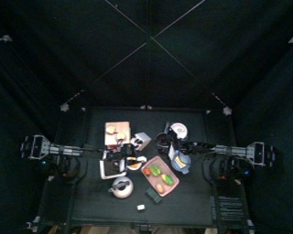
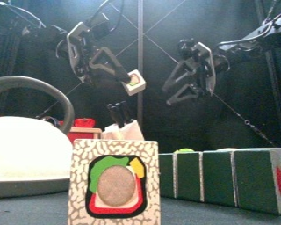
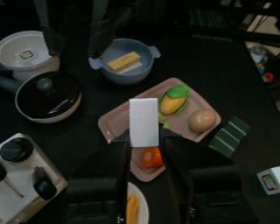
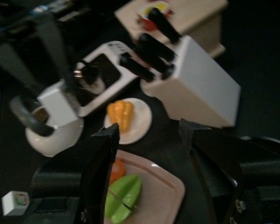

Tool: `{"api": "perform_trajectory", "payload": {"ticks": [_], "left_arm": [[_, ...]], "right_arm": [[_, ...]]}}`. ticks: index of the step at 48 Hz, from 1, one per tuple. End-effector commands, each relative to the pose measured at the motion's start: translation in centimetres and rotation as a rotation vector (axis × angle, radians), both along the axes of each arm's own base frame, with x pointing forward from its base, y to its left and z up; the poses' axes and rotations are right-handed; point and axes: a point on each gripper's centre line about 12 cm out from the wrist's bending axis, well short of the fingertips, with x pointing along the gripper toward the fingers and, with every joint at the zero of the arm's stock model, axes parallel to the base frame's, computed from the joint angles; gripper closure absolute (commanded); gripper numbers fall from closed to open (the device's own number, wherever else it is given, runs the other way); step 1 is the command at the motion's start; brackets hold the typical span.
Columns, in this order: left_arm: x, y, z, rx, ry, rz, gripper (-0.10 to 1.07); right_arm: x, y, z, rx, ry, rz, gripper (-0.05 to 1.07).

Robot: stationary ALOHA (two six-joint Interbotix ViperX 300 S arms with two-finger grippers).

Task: Hand over white sushi piece

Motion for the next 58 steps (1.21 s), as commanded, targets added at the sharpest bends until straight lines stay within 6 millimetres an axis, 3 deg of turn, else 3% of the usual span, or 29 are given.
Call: {"api": "perform_trajectory", "payload": {"ticks": [1, 20, 44, 58], "left_arm": [[0.0, 0.1, 1.3, -0.010, -0.071, -0.003, 0.37], [0.2, 0.3, 0.7, -0.066, -0.060, 0.035, 0.37], [0.4, 1.4, -0.2, -0.075, -0.036, 0.069, 0.37], [0.5, 1.4, -0.3, -0.074, -0.037, 0.068, 0.37]], "right_arm": [[1.1, 0.6, 1.4, -0.013, -0.052, 0.060, 0.13], [3.5, 2.0, 1.0, -0.026, -0.046, 0.151, 0.13], [3.9, 3.2, 1.7, -0.055, -0.065, 0.206, 0.13], [4.7, 2.9, 1.3, -0.052, -0.056, 0.202, 0.13]]}}
